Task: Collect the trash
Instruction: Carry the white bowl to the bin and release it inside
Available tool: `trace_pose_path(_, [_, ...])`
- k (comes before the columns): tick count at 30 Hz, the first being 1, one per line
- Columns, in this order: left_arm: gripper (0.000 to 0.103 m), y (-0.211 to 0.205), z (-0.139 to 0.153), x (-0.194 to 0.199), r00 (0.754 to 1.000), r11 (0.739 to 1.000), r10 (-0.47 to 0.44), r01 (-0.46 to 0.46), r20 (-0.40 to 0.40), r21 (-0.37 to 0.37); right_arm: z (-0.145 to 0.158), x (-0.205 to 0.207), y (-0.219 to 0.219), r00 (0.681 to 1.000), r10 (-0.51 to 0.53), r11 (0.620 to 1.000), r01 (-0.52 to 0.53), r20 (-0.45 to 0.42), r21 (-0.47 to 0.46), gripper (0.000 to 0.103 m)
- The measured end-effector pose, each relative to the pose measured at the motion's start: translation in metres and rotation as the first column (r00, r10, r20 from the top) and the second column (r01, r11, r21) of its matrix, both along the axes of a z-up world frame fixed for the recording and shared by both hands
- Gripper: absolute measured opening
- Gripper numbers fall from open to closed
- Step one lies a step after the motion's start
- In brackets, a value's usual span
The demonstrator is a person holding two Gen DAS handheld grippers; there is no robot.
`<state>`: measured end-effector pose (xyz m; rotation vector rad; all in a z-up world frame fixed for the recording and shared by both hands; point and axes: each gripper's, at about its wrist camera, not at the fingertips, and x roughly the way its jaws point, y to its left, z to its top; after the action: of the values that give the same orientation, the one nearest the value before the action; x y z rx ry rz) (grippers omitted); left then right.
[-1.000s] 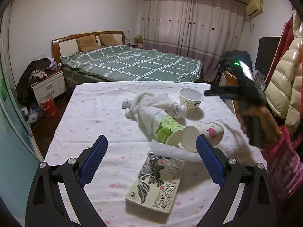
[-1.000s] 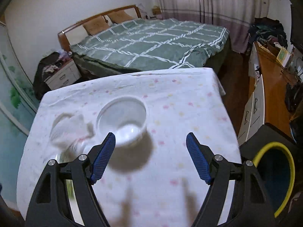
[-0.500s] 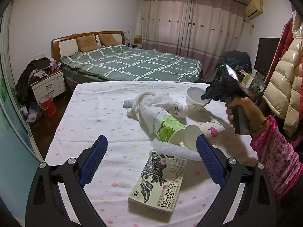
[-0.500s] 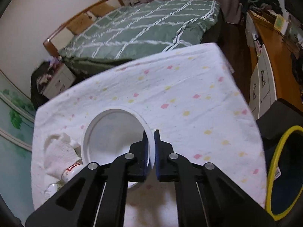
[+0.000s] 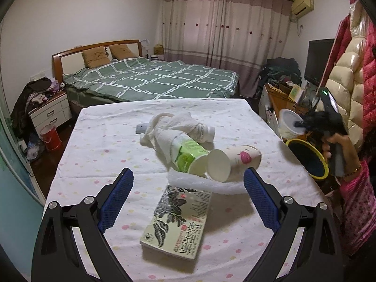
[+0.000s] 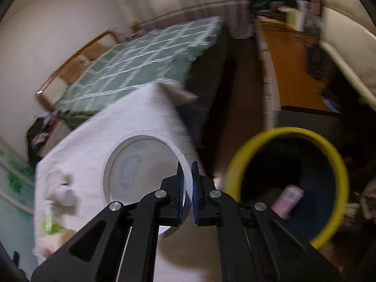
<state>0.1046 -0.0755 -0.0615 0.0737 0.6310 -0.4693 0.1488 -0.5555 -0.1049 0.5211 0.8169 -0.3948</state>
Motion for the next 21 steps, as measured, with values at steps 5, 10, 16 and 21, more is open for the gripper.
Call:
trace_pose_path(5, [0.093, -0.008, -0.004, -0.003, 1.000, 1.000, -0.017, 0.017, -0.011, 0.009, -0.034, -0.043, -0.053, 0.989, -0.125, 0.992, 0.126, -0.080, 0.004, 0.006])
trace_pose_path(10, [0.093, -0.013, -0.005, -0.006, 1.000, 0.999, -0.022, 0.023, -0.017, 0.029, -0.068, -0.061, -0.085, 0.969, -0.192, 0.981, 0.195, -0.155, 0.004, 0.006])
trace_pose_path(16, [0.093, -0.017, -0.006, -0.006, 0.999, 0.999, -0.024, 0.025, -0.022, 0.041, -0.091, -0.061, -0.097, 0.955, -0.214, 0.975, 0.221, -0.207, 0.010, 0.011])
trace_pose_path(21, [0.093, -0.019, -0.008, -0.006, 0.999, 0.998, -0.031, 0.032, -0.026, 0.048, -0.093, -0.064, -0.096, 0.955, -0.218, 0.975, 0.222, -0.200, -0.001, 0.036])
